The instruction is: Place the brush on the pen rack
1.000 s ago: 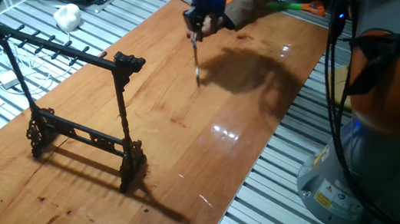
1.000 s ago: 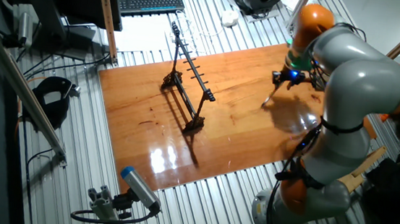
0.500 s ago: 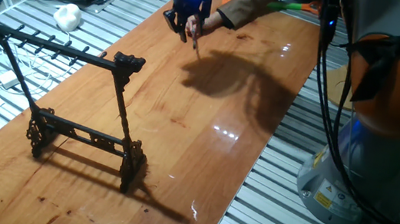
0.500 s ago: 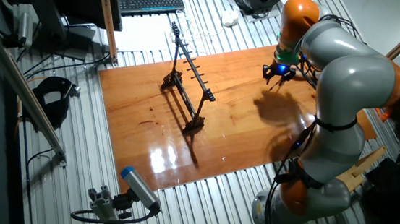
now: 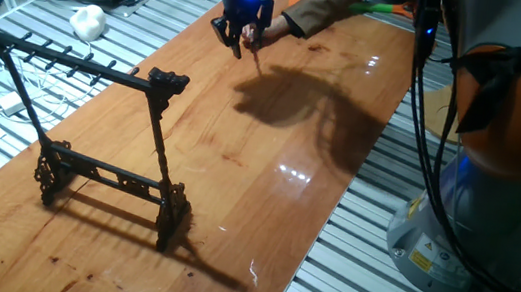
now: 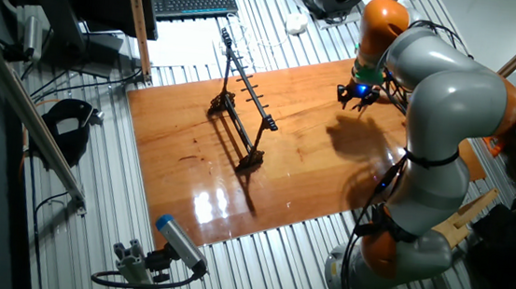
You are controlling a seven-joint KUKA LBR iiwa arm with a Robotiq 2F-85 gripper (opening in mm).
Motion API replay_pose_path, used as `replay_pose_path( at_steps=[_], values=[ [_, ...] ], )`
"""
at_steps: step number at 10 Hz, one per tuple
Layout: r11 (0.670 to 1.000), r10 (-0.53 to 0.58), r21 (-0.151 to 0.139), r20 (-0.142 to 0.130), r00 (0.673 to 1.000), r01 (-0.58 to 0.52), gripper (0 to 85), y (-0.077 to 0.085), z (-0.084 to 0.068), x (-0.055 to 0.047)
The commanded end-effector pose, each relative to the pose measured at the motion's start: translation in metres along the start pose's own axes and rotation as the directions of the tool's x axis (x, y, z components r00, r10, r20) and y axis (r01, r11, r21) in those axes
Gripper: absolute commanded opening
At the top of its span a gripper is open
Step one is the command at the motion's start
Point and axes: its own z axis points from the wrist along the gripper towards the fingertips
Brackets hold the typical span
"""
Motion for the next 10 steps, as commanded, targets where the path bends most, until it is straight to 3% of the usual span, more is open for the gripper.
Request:
replay_pose_path(
  at_steps=[1,4,7,8,10],
  values=[
    [1.0,0.0,0.002,0.001,1.0,0.0,51.0,-0.001,0.002,-0.002],
    [1.0,0.006,-0.016,-0.005,1.0,-0.006,51.0,-0.008,0.008,-0.007],
    [1.0,0.016,-0.012,0.002,1.0,-0.016,51.0,-0.008,0.014,-0.011],
    [1.0,0.008,-0.015,0.001,1.0,-0.008,34.0,-0.009,0.014,-0.011],
    [1.0,-0.007,-0.019,-0.004,1.0,0.007,34.0,-0.009,0.013,-0.012]
  ],
)
